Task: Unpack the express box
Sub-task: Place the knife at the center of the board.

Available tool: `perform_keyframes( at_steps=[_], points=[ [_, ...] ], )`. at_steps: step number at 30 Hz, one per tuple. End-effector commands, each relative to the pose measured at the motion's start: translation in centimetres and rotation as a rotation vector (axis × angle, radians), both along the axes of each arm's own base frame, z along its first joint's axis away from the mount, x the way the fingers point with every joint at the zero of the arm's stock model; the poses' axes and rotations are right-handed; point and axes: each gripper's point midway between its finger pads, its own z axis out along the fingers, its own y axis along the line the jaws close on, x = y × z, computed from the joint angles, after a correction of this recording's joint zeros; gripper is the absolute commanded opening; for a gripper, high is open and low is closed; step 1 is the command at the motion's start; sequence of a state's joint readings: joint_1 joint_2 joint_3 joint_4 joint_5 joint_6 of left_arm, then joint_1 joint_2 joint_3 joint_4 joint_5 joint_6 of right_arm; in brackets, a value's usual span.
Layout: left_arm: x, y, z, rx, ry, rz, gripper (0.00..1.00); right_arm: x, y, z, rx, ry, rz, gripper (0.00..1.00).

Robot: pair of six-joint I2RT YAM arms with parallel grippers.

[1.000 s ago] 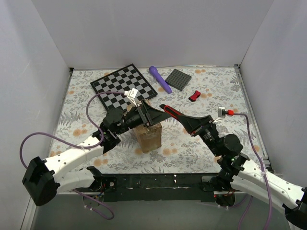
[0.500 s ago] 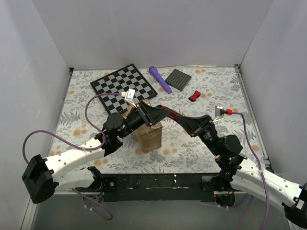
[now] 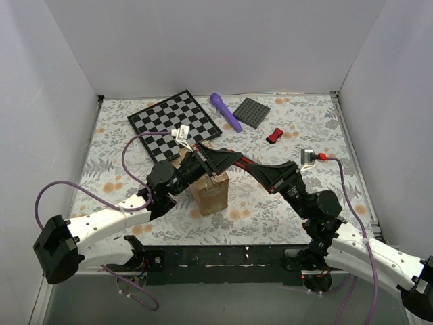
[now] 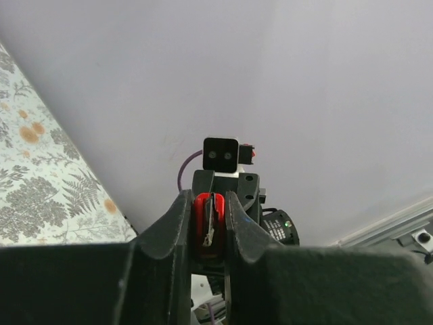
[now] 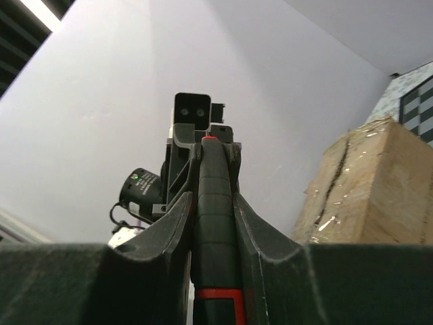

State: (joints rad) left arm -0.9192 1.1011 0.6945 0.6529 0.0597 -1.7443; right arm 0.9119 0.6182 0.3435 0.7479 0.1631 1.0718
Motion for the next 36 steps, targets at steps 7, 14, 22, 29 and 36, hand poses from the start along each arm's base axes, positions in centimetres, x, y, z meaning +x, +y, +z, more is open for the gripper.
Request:
perform_keyframes(
  at_steps=[7, 14, 22, 29, 36],
  points=[
    [-0.7, 2.1, 2.7, 0.063, -0.052, 0.065, 0.0, -0.2, -0.2, 2.5, -0.089, -0.051, -0.023, 0.61],
    [1.7, 9.4, 2.4, 0.303, 0.002, 0.295, 0.0, 1.3, -2.9, 2.2, -0.411, -0.057, -0.202, 0.94],
    [2.9, 18.7, 1.4, 0.637, 0.172, 0.625, 0.0, 1.6, -5.5, -0.1, -0.546, -0.058, -0.296, 0.94],
    [2.2, 25.4, -6.1, 0.911, 0.484, 0.893, 0.0, 1.6, -5.5, -1.6, -0.601, -0.055, -0.287, 0.92],
    [4.6, 26.3, -8.6, 0.942, 0.508, 0.98, 0.0, 0.7, -5.8, -1.1, -0.563, -0.073, -0.263, 0.89]
  ],
)
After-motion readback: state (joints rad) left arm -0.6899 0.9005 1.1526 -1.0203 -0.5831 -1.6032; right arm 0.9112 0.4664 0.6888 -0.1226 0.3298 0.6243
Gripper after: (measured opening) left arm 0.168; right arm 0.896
